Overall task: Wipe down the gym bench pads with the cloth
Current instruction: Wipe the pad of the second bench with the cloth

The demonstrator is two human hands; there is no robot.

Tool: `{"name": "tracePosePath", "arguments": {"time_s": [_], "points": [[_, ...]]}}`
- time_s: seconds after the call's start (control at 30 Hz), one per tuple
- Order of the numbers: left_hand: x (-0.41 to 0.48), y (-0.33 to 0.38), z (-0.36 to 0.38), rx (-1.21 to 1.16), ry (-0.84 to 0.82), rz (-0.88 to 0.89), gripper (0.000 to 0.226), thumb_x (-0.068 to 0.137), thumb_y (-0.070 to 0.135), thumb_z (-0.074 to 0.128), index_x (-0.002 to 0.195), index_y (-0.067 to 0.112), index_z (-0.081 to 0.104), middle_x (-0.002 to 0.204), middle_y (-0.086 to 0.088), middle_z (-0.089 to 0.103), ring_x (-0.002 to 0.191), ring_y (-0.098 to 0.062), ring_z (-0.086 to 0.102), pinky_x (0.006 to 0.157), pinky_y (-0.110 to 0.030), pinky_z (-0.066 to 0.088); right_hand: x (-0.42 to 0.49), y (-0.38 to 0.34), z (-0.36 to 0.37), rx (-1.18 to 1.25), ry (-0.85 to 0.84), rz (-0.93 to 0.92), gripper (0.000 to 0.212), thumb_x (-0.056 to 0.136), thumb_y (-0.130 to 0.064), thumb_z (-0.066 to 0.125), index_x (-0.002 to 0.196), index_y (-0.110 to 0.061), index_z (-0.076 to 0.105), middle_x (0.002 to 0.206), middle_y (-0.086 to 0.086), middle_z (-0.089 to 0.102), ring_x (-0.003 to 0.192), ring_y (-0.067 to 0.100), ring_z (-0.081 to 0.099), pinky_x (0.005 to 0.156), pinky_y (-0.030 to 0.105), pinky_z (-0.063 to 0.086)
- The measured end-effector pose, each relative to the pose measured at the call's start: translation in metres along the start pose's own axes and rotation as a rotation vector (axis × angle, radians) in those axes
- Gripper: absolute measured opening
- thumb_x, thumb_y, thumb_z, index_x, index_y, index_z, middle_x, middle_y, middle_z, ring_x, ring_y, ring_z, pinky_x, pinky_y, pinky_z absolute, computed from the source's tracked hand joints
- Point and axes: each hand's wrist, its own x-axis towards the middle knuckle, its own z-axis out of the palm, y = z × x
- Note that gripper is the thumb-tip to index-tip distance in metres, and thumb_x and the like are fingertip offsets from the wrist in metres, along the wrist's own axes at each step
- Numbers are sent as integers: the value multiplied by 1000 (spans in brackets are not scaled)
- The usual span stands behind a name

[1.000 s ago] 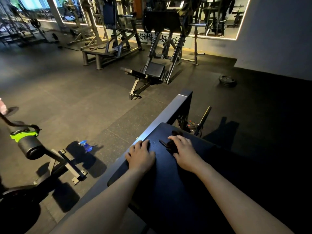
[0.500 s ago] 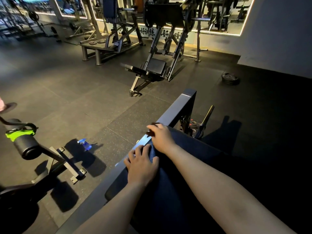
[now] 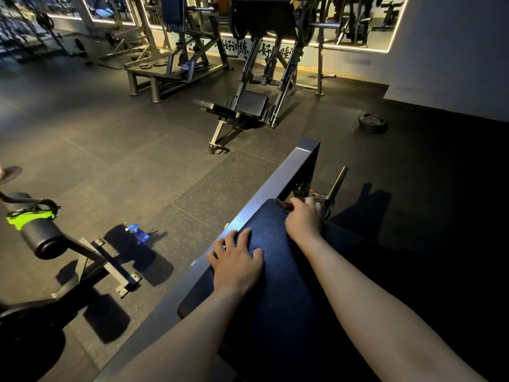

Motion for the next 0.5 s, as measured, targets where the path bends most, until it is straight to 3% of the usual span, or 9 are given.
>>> {"name": "tracePosePath", "arguments": {"time_s": [0.23,0.4,0.5], "points": [[-1,0,-1,0,3,18,57,94,44,38,150,38,30,156,1,29,140,-28,20,113,-48,15,-18,-58,27,-26,-254,-365,46,94,-14,43,134,-31,57,136,2,48,122,28,39,99,38,37],[-1,-1,-1,14,7,11,58,94,47,41,151,39,33,157,2,30,140,-27,21,113,-47,16,-11,-7,-1,-55,-118,-230,50,84,-10,50,128,-29,63,121,7,55,112,33,47,94,35,40],[-1,-1,-1,7,7,14,57,94,47,40,151,39,33,156,3,30,140,-27,21,114,-47,15,-8,24,-19,-43,-23,-51,49,84,-8,50,130,-21,62,128,11,53,119,36,44,101,37,38]]}}
